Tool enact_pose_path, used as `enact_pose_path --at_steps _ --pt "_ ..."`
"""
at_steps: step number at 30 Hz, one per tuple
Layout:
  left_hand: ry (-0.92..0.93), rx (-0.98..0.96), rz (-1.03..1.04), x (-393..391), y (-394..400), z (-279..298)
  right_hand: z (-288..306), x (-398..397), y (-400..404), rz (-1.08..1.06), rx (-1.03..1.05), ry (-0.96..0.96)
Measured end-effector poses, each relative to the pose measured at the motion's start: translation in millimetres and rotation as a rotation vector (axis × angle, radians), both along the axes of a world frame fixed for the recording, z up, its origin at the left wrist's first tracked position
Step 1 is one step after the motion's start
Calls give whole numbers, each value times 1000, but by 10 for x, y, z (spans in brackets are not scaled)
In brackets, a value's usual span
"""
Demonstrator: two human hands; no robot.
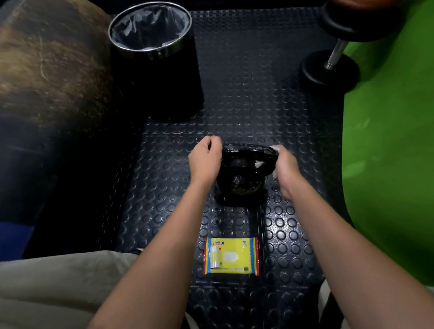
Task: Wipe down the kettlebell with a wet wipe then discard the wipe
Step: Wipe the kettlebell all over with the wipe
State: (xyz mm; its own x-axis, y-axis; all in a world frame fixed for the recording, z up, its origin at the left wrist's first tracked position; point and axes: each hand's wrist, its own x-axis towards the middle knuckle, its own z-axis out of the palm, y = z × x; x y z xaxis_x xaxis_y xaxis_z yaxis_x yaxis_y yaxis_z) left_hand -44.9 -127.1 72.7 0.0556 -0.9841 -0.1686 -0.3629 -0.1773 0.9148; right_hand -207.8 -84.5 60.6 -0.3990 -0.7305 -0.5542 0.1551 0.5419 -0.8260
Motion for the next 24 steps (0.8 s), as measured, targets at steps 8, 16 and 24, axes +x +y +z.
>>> enact_pose_path --at_steps 8,16,24 --pt "-65 9 -56 52 -7 35 386 449 -193 622 -120 1209" --pt "-45 11 -110 84 14 32 -93 300 165 390 -519 1219" --pt "-79 14 -108 62 54 48 -75 197 206 84 -320 648"
